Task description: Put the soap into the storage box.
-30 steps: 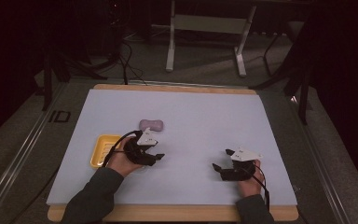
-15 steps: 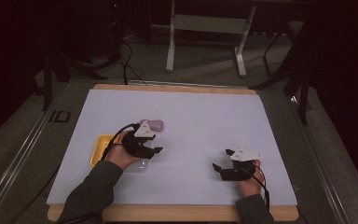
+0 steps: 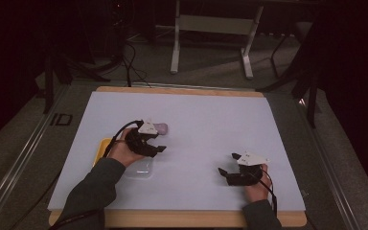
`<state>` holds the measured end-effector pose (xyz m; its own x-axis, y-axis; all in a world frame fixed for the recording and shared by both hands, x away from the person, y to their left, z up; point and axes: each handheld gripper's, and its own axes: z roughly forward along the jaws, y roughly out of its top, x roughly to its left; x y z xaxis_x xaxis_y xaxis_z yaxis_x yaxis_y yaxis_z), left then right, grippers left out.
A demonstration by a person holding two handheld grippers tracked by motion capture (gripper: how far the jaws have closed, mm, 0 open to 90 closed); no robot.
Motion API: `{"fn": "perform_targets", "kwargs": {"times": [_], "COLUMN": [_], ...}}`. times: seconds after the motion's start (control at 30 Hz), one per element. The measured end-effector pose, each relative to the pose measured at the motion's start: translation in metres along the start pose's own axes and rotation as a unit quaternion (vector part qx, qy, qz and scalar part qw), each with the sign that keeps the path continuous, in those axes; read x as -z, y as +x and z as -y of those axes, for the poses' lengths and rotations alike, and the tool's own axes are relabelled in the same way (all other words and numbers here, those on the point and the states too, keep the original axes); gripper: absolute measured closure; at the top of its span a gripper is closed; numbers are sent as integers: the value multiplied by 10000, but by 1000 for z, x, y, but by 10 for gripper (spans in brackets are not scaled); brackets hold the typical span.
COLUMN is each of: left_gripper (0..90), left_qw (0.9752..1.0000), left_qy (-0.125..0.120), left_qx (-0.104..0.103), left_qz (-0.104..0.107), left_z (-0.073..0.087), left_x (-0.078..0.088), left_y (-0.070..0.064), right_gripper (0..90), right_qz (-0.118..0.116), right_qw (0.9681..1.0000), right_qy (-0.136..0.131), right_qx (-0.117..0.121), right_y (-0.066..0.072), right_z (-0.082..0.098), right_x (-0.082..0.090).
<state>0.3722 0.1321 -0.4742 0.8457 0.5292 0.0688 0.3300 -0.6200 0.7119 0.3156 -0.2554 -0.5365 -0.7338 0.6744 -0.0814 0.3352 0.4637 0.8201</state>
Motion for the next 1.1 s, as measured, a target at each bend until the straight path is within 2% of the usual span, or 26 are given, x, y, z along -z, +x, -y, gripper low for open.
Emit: {"fn": "perform_targets", "kwargs": {"times": [0.57,0.77,1.1], "left_gripper": [389,383,355], "left_qw": [9998,9995,9990], "left_qy": [178,244,373], "left_qx": [20,89,169], "left_qz": [-103,-173,-158], "left_z": [-6,-7,-7], "left_x": [-3,-3,-11], "left_y": [21,31,42], "right_gripper": [183,183,183], "right_qz": [9,3,-20], "right_qw": [10000,10000,9999], "right_qy": [-50,-64,-99], "right_qx": [-40,-45,-87], "right_y": [0,-1,-2], "right_z": [0,1,1], "right_x": [1,1,2]}}
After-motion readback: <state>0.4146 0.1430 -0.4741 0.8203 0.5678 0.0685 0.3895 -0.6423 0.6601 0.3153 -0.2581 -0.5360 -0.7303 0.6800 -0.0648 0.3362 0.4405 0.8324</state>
